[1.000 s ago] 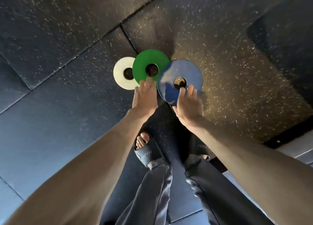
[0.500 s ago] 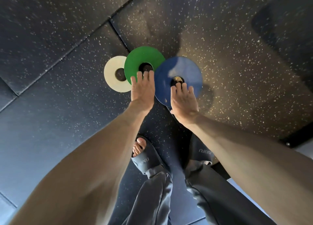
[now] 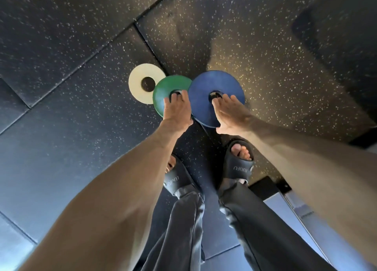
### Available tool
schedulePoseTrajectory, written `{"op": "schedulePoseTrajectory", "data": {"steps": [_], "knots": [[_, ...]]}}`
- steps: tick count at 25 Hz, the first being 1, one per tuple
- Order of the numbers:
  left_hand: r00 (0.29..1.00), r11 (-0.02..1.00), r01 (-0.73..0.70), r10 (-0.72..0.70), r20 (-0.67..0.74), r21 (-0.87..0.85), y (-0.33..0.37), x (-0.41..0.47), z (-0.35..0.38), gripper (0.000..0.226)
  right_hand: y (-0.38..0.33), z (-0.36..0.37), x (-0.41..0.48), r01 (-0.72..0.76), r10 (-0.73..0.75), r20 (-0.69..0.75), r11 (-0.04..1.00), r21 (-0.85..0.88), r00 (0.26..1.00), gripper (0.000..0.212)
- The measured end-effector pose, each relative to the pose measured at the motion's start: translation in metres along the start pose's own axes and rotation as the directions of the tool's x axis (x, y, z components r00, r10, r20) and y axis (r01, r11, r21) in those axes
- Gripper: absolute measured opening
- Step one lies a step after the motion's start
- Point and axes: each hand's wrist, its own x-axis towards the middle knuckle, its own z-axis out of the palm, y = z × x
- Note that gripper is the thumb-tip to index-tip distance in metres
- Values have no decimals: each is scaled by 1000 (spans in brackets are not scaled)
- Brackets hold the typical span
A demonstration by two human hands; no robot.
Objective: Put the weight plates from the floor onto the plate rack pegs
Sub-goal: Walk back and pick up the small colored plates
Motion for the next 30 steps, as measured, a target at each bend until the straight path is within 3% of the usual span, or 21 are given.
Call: {"op": "schedulePoseTrajectory", "data": {"steps": [3,7,9,13,21,26,30], "knots": [[988,998,-57,58,143,-12,-6,-32,-25,95,-4,-42,-17,-42,35,66,993,110,997,76],[960,992,-122,113,257,19,-13,-98,-63,42,-16,-92,-67,-137,92,224,972,192,970,45],[951,995,-92,101,292,-44,-21,-152,-93,31,-28,-125,-117,-166,116,235,965,204,965,31],[971,993,11,17,240,-116,-46,-253,-188,30,-51,-223,-215,-124,96,232,986,108,968,36],[989,973,130,-142,-48,-189,-102,-466,-358,33,-124,-438,-380,-91,91,90,996,1,992,24],[957,881,243,-287,-51,-405,-124,-570,-372,39,-185,-519,-431,-45,47,107,999,-26,993,21],[871,696,391,-491,-2,-602,-132,-636,-334,38,-237,-543,-439,81,-52,163,982,-174,985,18]]}}
